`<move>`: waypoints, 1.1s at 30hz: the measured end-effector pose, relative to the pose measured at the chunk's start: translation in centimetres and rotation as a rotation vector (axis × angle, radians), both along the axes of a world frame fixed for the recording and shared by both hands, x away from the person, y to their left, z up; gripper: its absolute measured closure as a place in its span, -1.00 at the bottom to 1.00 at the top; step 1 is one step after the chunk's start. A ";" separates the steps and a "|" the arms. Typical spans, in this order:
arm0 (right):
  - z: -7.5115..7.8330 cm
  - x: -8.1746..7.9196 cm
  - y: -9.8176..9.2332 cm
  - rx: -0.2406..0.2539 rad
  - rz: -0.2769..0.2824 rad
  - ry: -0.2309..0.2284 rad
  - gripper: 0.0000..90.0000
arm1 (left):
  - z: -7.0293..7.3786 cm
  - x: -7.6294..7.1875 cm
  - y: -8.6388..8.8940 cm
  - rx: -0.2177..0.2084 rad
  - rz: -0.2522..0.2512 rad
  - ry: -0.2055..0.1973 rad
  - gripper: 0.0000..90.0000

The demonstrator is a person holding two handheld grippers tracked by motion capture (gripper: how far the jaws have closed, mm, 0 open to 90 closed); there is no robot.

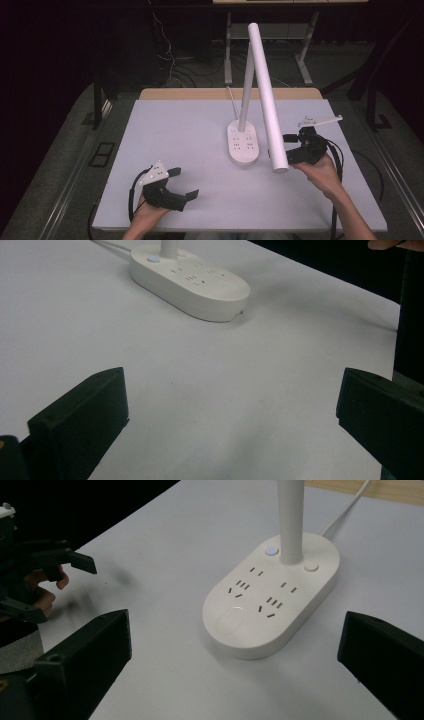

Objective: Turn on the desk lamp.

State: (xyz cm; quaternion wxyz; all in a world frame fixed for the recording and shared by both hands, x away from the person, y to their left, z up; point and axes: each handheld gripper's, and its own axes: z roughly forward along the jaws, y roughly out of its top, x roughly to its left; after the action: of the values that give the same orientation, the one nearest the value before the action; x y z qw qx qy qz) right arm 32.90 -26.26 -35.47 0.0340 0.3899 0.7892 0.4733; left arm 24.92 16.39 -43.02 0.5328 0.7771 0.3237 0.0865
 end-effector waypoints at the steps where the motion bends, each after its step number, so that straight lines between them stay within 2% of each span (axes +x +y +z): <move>1: 0.1 0.2 0.1 -0.001 0.000 0.000 -1.00 | 0.0 0.0 0.0 0.001 0.000 0.000 -1.00; 10: 0.7 1.5 0.9 -0.013 0.016 0.003 -1.00 | 0.0 0.0 0.0 -0.002 0.000 -0.001 -1.00; 21: 0.3 3.6 1.3 -0.022 0.015 0.007 -1.00 | 0.0 0.0 0.1 -0.002 0.000 -0.003 -1.00; 29: -0.1 5.0 1.6 -0.017 0.007 0.020 -1.00 | 0.1 0.0 0.1 0.002 -0.002 -0.003 -1.00; 31: -0.4 5.4 1.6 0.007 0.000 0.019 -1.00 | 0.1 0.0 0.2 -0.001 0.001 -0.004 -1.00; 33: -0.5 5.6 1.6 0.011 -0.002 0.020 -1.00 | 0.1 0.0 0.3 -0.005 0.004 -0.003 -1.00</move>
State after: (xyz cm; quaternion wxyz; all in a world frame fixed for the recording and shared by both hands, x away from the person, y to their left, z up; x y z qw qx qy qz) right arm 38.47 -24.62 -35.93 0.0242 0.3956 0.7864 0.4738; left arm 24.90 16.67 -42.90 0.5351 0.7750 0.3246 0.0879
